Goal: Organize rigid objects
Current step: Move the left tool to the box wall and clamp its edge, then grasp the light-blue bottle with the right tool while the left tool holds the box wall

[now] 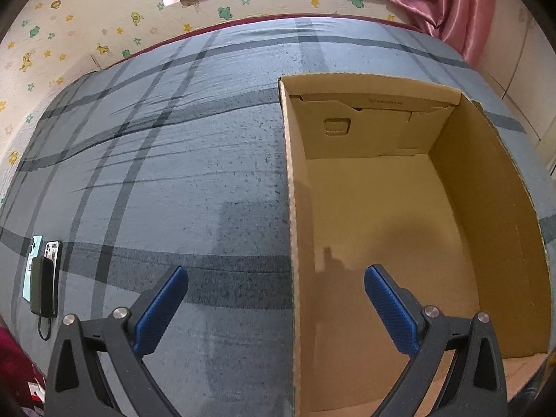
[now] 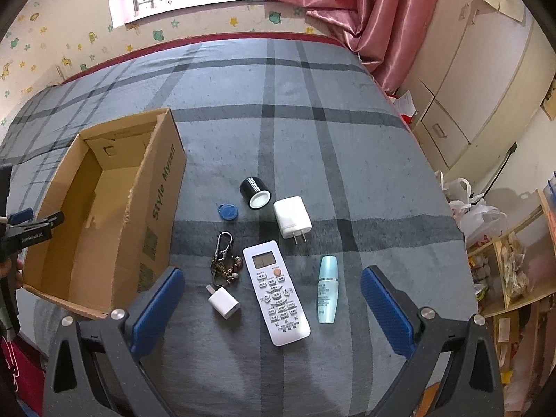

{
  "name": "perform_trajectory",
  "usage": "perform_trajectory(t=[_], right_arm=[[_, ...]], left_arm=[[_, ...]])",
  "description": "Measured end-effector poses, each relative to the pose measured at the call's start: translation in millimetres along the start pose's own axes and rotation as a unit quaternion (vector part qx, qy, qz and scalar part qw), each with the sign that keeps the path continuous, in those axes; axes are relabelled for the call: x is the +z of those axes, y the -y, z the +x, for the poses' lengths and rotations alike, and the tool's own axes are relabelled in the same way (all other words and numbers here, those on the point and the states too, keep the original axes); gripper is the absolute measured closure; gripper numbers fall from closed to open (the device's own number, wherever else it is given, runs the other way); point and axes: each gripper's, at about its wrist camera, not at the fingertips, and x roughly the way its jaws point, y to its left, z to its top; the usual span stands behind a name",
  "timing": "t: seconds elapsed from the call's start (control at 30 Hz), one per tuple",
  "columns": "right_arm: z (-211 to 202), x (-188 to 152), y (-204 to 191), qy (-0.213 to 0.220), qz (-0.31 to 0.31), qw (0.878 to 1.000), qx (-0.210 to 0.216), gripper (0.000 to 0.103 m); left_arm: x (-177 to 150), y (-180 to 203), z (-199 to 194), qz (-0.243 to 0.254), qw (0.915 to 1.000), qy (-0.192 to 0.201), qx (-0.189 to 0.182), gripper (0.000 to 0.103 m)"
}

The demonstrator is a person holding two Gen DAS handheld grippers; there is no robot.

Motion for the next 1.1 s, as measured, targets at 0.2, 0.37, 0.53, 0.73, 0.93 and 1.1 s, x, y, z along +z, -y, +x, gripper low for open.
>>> perform_trajectory(t=[0.2, 0.37, 0.53, 0.73, 0.93, 1.1], right_arm=[[3.9, -0.3, 2.4, -0.004, 0.003, 1.000, -0.003, 0.000], [5.0, -0.7, 7.4, -0.004, 0.006, 1.000, -0.010, 0.000], [5.9, -1.6, 12.8, -0.002, 0.009, 1.000, -0.014, 0.000], [8.5, -1.7, 19.1, 0.001, 0.009, 1.000, -0.018, 0.000], [18.5, -1.4, 27.5, -0.002, 0.009, 1.000, -0.006, 0.000], [32.1, -0.1, 35.8, -0.004, -0.003, 1.000, -0.001, 0.000]], left_arm=[[2.8, -2.5, 3.8, -0.006, 0.9996, -0.004, -0.026, 0.044], [-3.0, 10.5, 12.3, 0.021, 0.9992, -0.013, -0.033, 0.089], [-3.5, 8.1, 13.2, 0.014, 0.9991, -0.014, -0.038, 0.089], [-2.8, 4.5, 15.5, 0.012, 0.9988, -0.016, -0.044, 0.089], [-3.6, 6.5, 16.3, 0.011, 0.9988, -0.014, -0.045, 0.089], [-3.4, 6.8, 17.4, 0.010, 0.9988, -0.016, -0.044, 0.089]])
